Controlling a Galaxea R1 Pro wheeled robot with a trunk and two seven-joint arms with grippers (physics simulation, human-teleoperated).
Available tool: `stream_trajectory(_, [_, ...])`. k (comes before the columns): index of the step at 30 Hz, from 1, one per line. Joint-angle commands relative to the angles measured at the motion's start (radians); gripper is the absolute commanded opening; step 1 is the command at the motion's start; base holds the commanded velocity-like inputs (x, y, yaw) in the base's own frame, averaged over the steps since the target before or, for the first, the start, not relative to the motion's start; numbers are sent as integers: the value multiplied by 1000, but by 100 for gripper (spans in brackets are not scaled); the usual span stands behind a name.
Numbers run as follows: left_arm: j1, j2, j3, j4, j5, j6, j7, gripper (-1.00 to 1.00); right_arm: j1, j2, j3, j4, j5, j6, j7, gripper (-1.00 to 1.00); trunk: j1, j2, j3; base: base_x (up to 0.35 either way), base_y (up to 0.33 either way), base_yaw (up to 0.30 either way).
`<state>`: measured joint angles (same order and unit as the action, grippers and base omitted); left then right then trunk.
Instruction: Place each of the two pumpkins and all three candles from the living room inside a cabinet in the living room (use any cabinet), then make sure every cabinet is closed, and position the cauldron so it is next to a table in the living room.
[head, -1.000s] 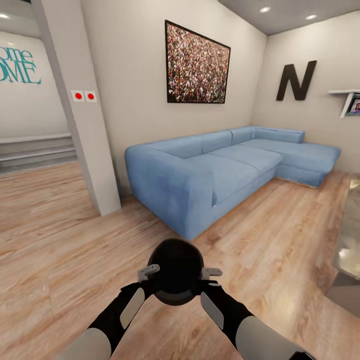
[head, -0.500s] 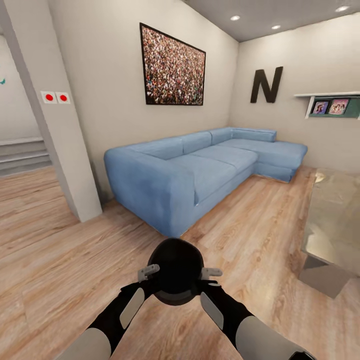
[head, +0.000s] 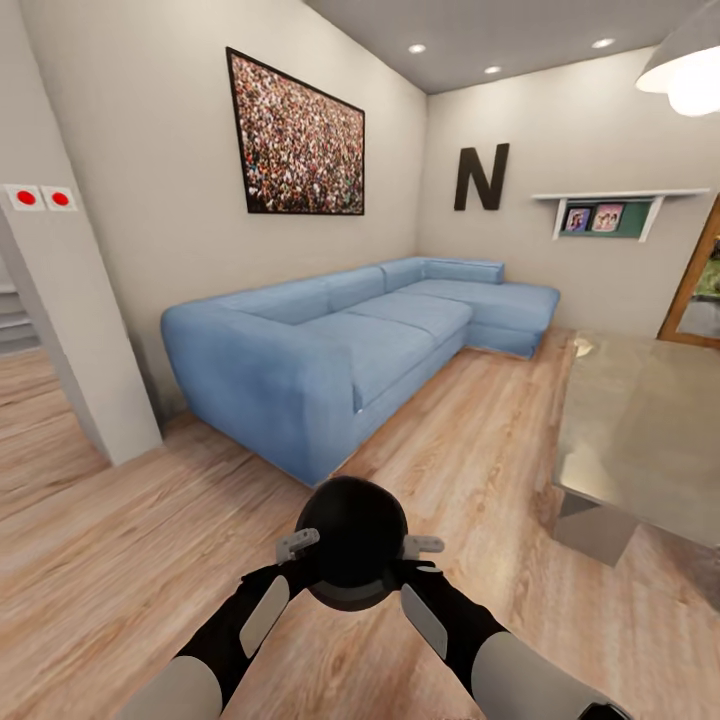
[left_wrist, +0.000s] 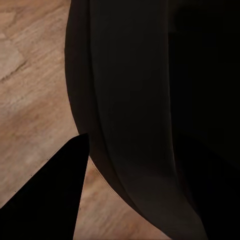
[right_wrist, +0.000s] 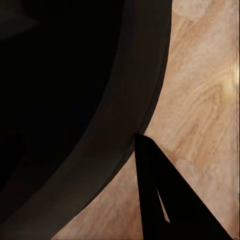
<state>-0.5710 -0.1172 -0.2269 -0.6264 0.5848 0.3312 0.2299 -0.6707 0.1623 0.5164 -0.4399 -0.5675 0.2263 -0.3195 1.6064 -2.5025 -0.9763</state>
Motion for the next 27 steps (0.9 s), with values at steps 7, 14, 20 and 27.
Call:
stream_trajectory(7, [-1, 22, -16, -36, 30, 0, 11, -100, -1, -4, 33, 0, -30, 1, 34, -100, 0, -1, 4, 0, 0, -256])
stream_trajectory(14, [-1, 22, -15, -36, 30, 0, 11, -100, -1, -4, 33, 0, -30, 1, 37, -100, 0, -1, 10, 0, 0, -256])
stream_trajectory(20, [-1, 22, -15, -36, 30, 0, 11, -100, -1, -4, 33, 0, -30, 2, 37, -100, 0, -1, 14, 0, 0, -256])
stream_trajectory(27, [-1, 22, -15, -36, 30, 0, 11, -100, -1, -4, 33, 0, -30, 2, 37, -100, 0, -1, 19, 0, 0, -256])
